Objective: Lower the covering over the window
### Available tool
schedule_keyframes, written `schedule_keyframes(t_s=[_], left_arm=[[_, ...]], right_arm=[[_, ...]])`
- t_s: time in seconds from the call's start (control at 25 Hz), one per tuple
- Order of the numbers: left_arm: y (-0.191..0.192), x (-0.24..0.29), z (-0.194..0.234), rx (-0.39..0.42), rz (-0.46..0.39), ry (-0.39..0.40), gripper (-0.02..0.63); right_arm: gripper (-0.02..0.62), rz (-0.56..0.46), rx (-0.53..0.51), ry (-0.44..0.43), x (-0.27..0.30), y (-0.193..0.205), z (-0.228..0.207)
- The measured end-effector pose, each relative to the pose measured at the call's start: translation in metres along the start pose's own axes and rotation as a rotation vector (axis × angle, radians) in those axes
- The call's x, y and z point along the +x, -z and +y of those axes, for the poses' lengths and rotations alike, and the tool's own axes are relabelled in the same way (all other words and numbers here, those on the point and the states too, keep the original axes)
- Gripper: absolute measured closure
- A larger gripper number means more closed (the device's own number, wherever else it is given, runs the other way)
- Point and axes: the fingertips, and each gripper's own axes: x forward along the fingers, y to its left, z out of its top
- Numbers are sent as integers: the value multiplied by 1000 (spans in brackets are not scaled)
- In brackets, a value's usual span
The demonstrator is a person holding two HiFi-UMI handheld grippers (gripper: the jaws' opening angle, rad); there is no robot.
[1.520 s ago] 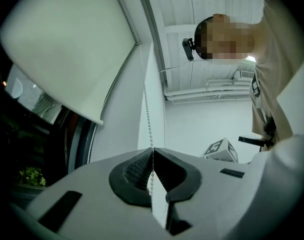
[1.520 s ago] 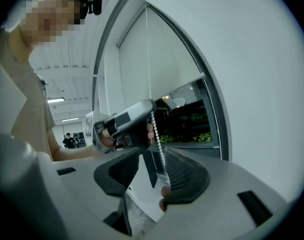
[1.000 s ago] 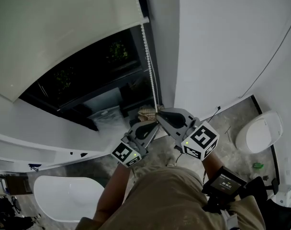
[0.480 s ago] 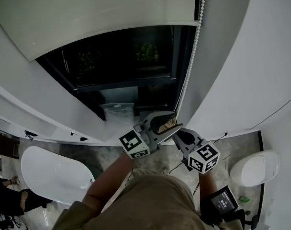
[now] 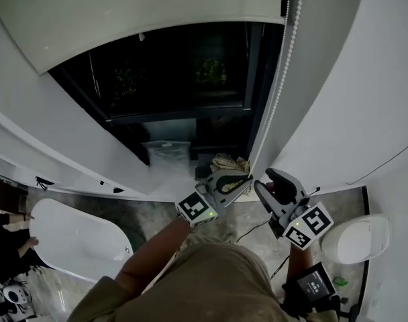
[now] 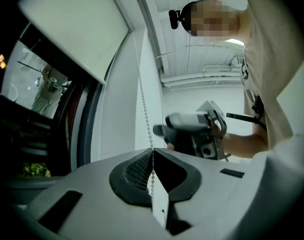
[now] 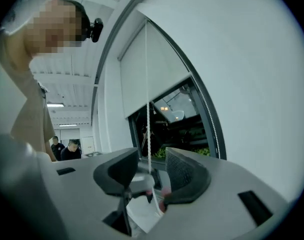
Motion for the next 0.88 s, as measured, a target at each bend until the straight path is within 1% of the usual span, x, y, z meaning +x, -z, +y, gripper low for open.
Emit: schedule_keyframes(t_s=[0.08,0.16,0.2,0.24,0.28,0.36,0.4,0.44,0.48,0.52,0.6,0.68,0.76,0.8,0.84,0.88], left_arm=[[16,-1,-11,-20,18,13,586],[11,1,-22,-30,-3,25,586],[7,3,-27,-27,-3,30,586],[7,4,-30,-24,1,35,586],[8,4,-31,-26,6,43,586],[7,1,-28,-73,-5,66,584],[4,-4,-22,-107,-27,77,563],[-3,-9,-14,-138,-61,77,470],[-14,-14,-5,-156,-99,65,426],[-28,-18,2,-155,-133,50,426],[-59,-15,6,-111,-174,53,426],[-82,-1,-2,-61,-176,88,426],[-85,14,-7,-26,-144,89,428],[-81,18,-5,-24,-130,75,481],[-76,19,-2,-46,-132,65,581],[-74,17,1,-87,-154,64,583]], right_arm=[[440,-7,-80,-10,7,-15,12],[442,-1,-149,14,13,-19,16],[473,1,-168,40,15,-19,15],[579,0,-169,63,16,-18,13],[585,-7,-152,78,16,-17,10],[588,-33,-115,106,13,-16,2],[589,-40,-109,123,12,-14,-3],[589,-33,-103,134,11,-8,-7],[590,-10,-96,135,12,2,-9],[590,22,-89,130,13,14,-8],[590,75,-71,109,17,34,-6],[589,89,-55,88,20,39,-3],[589,91,-60,77,21,40,0],[589,90,-62,73,21,40,2],[589,90,-64,69,19,40,4],[589,91,-67,63,17,40,6]])
